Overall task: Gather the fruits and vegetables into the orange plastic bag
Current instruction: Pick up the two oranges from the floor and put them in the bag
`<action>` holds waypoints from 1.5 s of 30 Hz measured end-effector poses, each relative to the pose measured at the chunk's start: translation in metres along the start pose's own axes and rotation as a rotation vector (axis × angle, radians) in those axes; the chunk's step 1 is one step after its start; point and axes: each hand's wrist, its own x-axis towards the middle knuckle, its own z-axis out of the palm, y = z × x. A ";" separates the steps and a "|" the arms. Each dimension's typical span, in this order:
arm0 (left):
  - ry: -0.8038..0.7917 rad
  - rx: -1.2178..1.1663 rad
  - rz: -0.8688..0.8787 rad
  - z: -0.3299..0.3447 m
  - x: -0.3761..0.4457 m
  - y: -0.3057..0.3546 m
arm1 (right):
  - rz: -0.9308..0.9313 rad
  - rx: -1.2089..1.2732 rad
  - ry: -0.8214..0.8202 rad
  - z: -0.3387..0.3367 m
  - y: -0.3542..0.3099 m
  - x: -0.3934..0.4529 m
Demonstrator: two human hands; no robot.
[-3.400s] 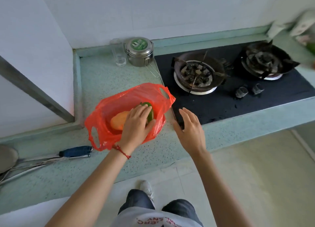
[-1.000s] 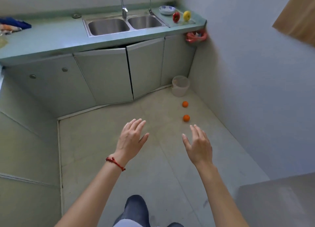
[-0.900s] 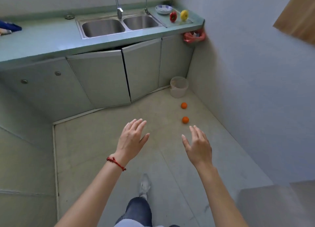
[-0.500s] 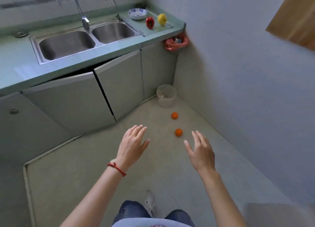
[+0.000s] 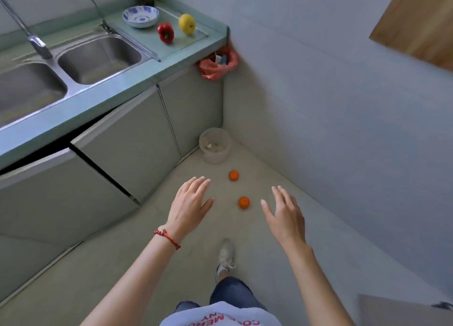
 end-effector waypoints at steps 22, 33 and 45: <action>-0.289 0.002 0.266 0.024 0.272 -0.044 | 0.324 0.034 0.016 0.048 0.002 0.198; -0.460 0.011 0.385 0.101 0.385 -0.089 | 0.545 0.078 0.015 0.122 0.023 0.251; -0.496 -0.020 0.300 0.309 0.416 -0.152 | 0.488 0.116 -0.022 0.303 0.138 0.288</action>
